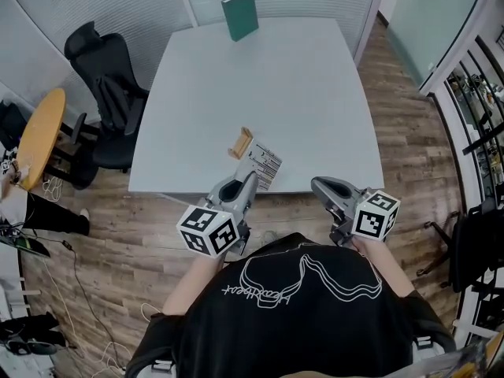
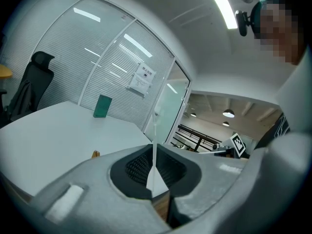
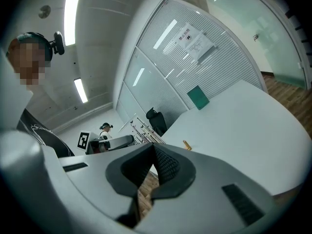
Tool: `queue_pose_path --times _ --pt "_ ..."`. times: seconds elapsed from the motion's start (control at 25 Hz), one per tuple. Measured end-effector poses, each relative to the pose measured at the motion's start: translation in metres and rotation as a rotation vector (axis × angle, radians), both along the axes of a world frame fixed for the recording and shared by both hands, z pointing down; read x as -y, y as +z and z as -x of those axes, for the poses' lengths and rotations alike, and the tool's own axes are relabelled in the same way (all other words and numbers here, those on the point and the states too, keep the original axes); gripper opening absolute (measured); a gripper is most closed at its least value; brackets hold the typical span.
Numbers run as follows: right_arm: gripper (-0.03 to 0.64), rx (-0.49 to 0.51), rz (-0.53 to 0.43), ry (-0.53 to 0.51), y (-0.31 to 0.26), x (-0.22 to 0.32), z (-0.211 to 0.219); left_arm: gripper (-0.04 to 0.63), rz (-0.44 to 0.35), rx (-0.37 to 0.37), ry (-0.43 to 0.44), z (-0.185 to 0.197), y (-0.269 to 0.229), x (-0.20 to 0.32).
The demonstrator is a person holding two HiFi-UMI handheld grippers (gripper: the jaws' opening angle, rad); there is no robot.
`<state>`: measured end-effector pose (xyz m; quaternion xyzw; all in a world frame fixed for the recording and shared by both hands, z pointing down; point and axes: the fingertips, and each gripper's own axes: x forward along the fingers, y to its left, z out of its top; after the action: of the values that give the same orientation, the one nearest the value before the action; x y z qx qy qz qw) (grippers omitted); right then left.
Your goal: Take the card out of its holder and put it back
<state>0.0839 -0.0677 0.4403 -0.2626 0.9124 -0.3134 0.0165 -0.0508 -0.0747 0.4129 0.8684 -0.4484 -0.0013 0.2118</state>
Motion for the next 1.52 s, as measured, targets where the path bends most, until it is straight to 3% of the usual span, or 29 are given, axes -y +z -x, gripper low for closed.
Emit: queue_pose_path --times 0.64,0.96,1.52 --pt "0.009 -0.012 0.018 0.014 0.005 0.038 0.032 0.025 -0.014 0.067 -0.059 0.059 0.002 0.055" --pt "0.009 -0.011 0.042 0.033 0.018 0.060 0.053 0.025 0.026 0.074 -0.081 0.095 0.025 0.093" --pt "0.009 -0.022 0.064 0.073 0.028 0.087 0.053 0.025 0.064 0.106 -0.101 0.118 0.059 0.150"
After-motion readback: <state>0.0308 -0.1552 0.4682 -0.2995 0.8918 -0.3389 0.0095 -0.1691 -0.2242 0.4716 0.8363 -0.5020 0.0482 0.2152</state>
